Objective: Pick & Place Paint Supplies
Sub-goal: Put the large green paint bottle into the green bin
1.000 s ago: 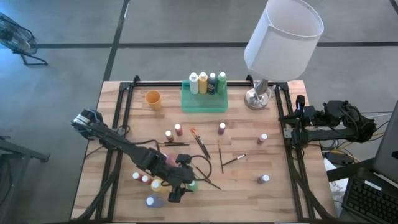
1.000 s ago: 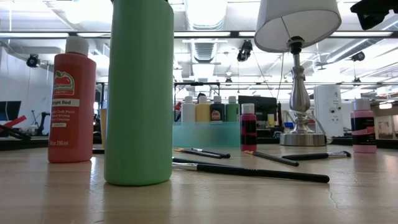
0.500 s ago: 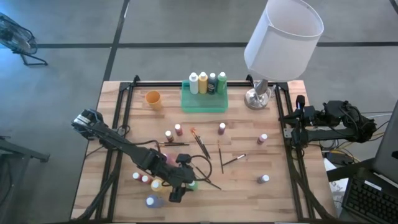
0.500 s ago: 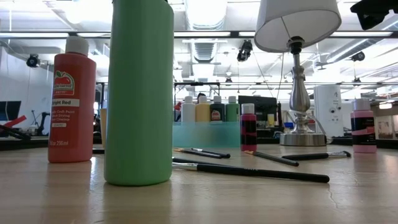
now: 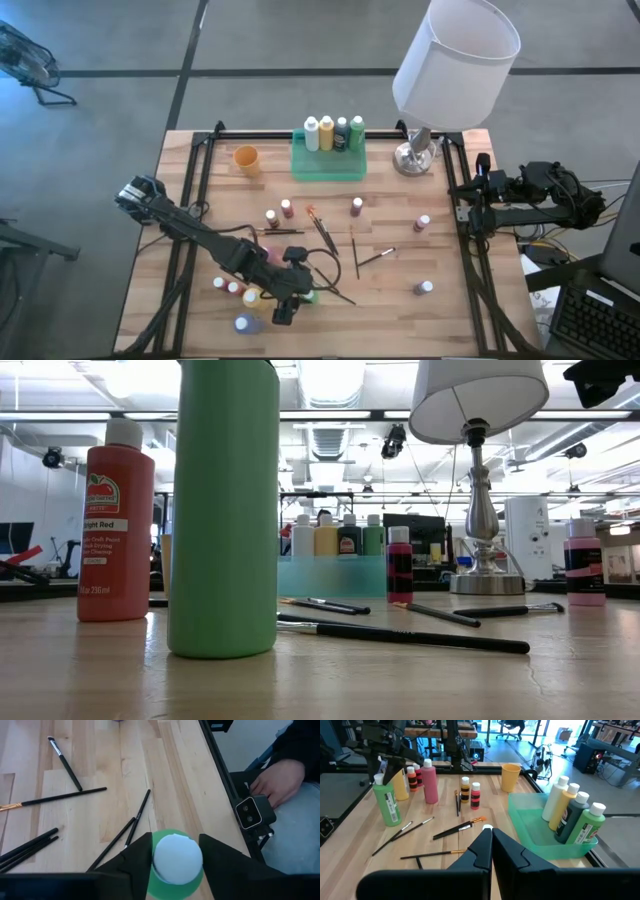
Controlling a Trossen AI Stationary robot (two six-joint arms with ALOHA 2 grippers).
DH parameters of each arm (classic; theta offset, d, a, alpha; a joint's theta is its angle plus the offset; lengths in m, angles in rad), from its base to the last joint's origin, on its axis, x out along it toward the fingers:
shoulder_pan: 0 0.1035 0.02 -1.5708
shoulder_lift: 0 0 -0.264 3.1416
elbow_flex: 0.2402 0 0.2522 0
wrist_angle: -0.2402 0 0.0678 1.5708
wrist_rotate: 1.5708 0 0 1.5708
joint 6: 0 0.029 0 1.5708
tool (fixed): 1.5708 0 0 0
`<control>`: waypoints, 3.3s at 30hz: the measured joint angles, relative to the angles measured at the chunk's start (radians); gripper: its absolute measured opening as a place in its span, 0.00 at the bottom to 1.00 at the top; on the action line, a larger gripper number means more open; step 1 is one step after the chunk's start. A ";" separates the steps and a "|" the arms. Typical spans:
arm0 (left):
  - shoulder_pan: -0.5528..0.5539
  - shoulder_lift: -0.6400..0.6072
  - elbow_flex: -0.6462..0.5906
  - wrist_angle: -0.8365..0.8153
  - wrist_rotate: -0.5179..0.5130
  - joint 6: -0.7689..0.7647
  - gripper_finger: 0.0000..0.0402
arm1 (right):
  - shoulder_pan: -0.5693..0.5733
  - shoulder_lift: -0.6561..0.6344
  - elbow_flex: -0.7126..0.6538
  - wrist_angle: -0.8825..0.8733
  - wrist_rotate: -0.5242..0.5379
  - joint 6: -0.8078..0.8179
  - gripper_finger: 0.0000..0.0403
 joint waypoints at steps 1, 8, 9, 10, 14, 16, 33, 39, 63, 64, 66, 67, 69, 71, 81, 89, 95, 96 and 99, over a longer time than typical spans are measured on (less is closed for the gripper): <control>0.000 0.000 0.000 0.000 0.000 0.000 0.39 | 0.000 0.000 0.000 0.000 0.000 0.000 0.02; 0.000 -0.001 0.000 -0.003 -0.005 0.001 0.32 | 0.000 0.000 0.000 0.000 0.000 0.000 0.02; 0.000 -0.001 0.000 -0.003 -0.007 0.001 0.32 | 0.000 0.000 0.000 0.000 0.000 0.000 0.02; 0.000 -0.001 0.000 -0.004 -0.012 0.000 0.33 | 0.000 0.000 0.000 0.000 0.000 0.000 0.02; 0.000 -0.001 0.000 -0.008 -0.025 0.000 0.34 | 0.000 0.000 0.000 0.000 0.000 0.000 0.02; 0.000 -0.001 0.000 -0.008 -0.026 0.000 0.34 | 0.000 0.000 0.000 0.000 0.000 0.000 0.02; 0.000 -0.005 0.000 -0.009 -0.034 -0.009 0.34 | 0.000 0.000 0.000 0.000 0.000 0.000 0.02; 0.000 -0.015 -0.001 -0.011 -0.046 -0.014 0.34 | 0.000 0.000 0.000 0.000 0.000 0.000 0.02; 0.050 -0.016 0.190 -0.205 -0.229 0.135 0.34 | 0.000 0.000 0.000 0.000 0.000 0.000 0.02; 0.059 -0.016 0.197 -0.206 -0.229 0.139 0.34 | 0.000 0.000 0.000 0.000 0.000 0.000 0.02; 0.078 -0.016 0.205 -0.209 -0.229 0.143 0.34 | 0.000 0.000 0.000 0.000 0.000 0.000 0.02; 0.086 -0.016 0.207 -0.211 -0.229 0.146 0.34 | 0.000 0.000 0.000 0.000 0.000 0.000 0.02; 0.103 -0.016 0.216 -0.222 -0.229 0.154 0.34 | 0.000 0.000 0.000 0.000 0.000 0.000 0.02; 0.120 -0.016 0.223 -0.235 -0.229 0.158 0.34 | 0.000 0.000 0.000 0.000 0.000 0.000 0.02; 0.223 -0.016 0.229 -0.248 -0.228 0.199 0.34 | 0.000 0.000 0.000 0.000 0.000 0.000 0.02; 0.323 -0.033 0.229 -0.252 -0.222 0.240 0.34 | 0.000 0.000 0.000 0.000 0.000 0.000 0.02; 0.413 -0.072 0.230 -0.255 -0.221 0.246 0.34 | 0.000 0.000 0.000 0.000 0.000 0.000 0.02; 0.430 -0.080 0.230 -0.254 -0.221 0.248 0.34 | 0.000 0.000 0.000 0.000 0.000 0.000 0.02; 0.479 -0.094 0.230 -0.243 -0.221 0.261 0.34 | 0.000 0.000 0.000 0.000 0.000 0.000 0.02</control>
